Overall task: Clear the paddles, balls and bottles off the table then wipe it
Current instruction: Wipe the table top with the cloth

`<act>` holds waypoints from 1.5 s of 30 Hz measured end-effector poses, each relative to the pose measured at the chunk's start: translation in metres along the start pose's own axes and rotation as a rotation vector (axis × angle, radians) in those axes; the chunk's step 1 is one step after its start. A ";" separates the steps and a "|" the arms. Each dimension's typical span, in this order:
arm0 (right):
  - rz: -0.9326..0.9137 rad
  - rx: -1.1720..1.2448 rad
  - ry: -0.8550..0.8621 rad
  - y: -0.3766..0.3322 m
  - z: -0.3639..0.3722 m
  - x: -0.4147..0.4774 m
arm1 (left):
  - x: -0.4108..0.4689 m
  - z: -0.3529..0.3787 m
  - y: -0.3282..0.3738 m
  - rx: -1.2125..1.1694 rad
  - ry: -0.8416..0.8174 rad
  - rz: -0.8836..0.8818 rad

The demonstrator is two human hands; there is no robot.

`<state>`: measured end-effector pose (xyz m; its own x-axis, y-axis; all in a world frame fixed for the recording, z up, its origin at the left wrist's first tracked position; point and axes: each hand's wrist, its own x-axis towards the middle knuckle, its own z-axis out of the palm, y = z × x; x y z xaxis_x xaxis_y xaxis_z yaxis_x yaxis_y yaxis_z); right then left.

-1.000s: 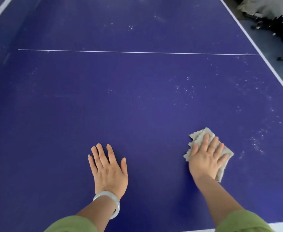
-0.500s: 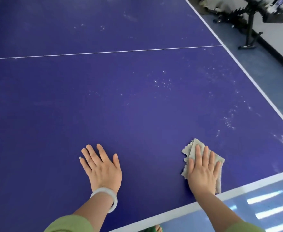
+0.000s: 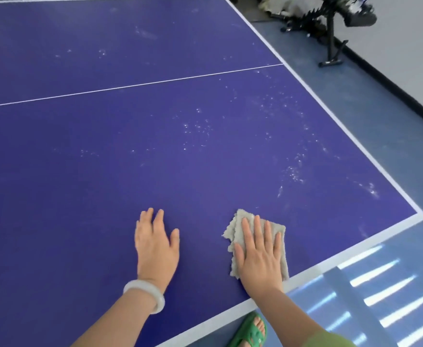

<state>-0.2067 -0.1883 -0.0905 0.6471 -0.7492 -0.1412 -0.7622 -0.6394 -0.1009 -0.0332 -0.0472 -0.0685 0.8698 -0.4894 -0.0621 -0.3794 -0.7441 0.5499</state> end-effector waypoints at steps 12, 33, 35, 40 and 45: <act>0.431 -0.011 0.008 0.165 -0.019 0.024 | -0.002 0.081 0.076 0.422 -0.033 -0.085; 0.008 -0.025 0.075 0.121 -0.022 0.078 | 0.000 0.089 0.078 0.504 0.047 -0.092; -0.279 -0.070 0.037 0.087 -0.018 0.068 | 0.000 0.089 0.078 0.504 0.056 -0.096; -0.652 -0.228 -0.024 0.103 -0.030 0.141 | 0.001 0.091 0.077 0.502 0.065 -0.107; 0.182 -0.017 -0.030 0.194 -0.065 0.215 | 0.001 0.092 0.078 0.502 0.068 -0.112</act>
<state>-0.2145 -0.4844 -0.0761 0.4977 -0.8474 -0.1847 -0.8661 -0.4968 -0.0547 -0.0911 -0.1471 -0.1024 0.9259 -0.3764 -0.0339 -0.3732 -0.9248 0.0743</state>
